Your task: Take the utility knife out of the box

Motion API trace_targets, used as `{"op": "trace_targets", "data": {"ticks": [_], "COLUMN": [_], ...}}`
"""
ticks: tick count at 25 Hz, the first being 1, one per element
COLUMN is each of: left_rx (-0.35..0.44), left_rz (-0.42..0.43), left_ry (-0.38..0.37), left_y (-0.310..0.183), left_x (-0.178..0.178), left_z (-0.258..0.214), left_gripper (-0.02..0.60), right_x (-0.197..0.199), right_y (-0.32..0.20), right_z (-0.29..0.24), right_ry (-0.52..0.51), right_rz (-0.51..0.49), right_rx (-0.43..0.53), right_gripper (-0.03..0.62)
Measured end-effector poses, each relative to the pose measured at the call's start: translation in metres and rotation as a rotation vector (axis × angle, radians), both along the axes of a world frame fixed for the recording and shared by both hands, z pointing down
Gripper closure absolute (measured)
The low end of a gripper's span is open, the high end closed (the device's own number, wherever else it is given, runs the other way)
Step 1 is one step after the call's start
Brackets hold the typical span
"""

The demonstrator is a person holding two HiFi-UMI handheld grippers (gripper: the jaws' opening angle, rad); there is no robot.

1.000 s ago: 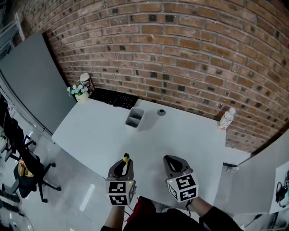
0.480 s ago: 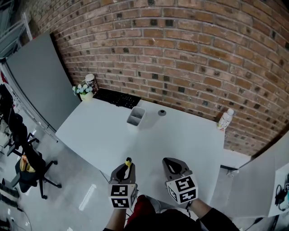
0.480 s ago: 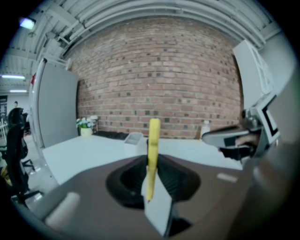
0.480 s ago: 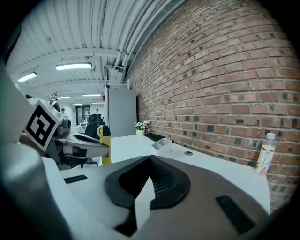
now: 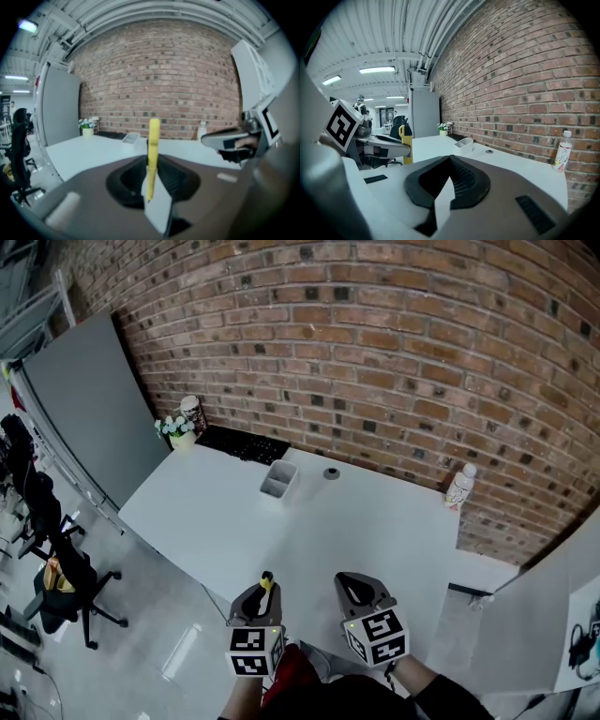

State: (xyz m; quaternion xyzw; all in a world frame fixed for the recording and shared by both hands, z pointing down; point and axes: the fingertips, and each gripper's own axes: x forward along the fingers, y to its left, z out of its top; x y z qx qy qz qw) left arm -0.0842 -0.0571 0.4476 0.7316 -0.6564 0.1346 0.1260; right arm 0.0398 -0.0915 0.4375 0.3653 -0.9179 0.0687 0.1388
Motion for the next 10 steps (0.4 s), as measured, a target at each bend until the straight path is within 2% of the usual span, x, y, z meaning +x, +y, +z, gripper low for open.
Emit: {"op": "trace_targets", "data": {"ticks": [10], "left_rx": [-0.003], "left_rz": [-0.023], "left_ry": [-0.005], "left_y": [0.020], "left_x": [0.012], "left_z": [-0.003], "left_gripper": [0.511], "right_x": [0.016], "right_y": [0.018], "right_z": [-0.001], "right_ry": [-0.007], "right_rz": [-0.004], "right_rx": [-0.006], "right_gripper": [0.586]}}
